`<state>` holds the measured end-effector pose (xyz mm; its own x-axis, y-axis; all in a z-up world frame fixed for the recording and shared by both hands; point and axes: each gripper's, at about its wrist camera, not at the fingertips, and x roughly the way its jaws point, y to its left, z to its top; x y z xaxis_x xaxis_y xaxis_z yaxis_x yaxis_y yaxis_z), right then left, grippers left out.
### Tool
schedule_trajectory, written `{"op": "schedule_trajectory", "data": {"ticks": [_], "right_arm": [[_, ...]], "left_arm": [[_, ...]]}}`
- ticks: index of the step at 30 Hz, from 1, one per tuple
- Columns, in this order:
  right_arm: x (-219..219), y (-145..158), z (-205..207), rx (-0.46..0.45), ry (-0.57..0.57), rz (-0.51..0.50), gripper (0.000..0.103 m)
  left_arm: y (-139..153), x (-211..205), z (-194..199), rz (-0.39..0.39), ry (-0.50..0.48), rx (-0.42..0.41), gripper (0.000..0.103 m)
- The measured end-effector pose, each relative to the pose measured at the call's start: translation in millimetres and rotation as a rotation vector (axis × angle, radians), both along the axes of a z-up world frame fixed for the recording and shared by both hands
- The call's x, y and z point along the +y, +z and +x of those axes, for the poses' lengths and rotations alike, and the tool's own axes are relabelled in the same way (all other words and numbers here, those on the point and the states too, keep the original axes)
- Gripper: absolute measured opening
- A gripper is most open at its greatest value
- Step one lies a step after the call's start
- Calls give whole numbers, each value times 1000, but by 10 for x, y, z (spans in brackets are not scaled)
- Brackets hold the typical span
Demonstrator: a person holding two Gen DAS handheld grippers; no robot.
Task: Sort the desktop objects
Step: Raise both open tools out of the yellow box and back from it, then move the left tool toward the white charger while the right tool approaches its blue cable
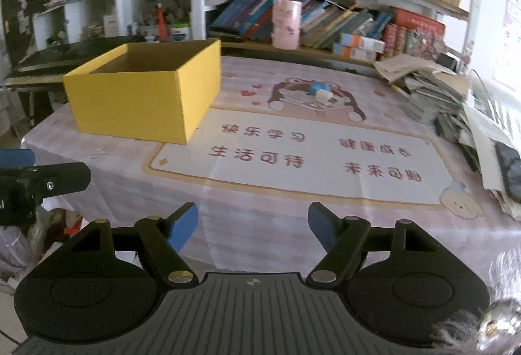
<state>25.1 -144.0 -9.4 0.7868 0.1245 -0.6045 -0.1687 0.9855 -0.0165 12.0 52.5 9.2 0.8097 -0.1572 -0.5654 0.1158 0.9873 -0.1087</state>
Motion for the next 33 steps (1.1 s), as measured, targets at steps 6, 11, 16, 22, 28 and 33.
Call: {"op": "schedule_trajectory", "data": {"ticks": [6, 11, 16, 22, 28, 33], "right_arm": [[-102, -18, 28, 11, -37, -6, 74], [-182, -8, 69, 5, -43, -30, 75], [-316, -7, 169, 13, -67, -41, 75], [-450, -30, 300, 28, -82, -49, 75], [-593, -49, 481, 33, -103, -37, 75], [-701, -56, 667, 32, -94, -33, 75]], "left_arm": [[-18, -127, 74, 5, -39, 6, 98], [-24, -247, 184, -7, -67, 10, 98], [-35, -385, 321, -12, -90, 16, 98], [-53, -549, 498, -15, -121, 27, 98], [-66, -748, 644, 14, -162, 22, 98], [-70, -860, 817, 18, -150, 25, 98]]}}
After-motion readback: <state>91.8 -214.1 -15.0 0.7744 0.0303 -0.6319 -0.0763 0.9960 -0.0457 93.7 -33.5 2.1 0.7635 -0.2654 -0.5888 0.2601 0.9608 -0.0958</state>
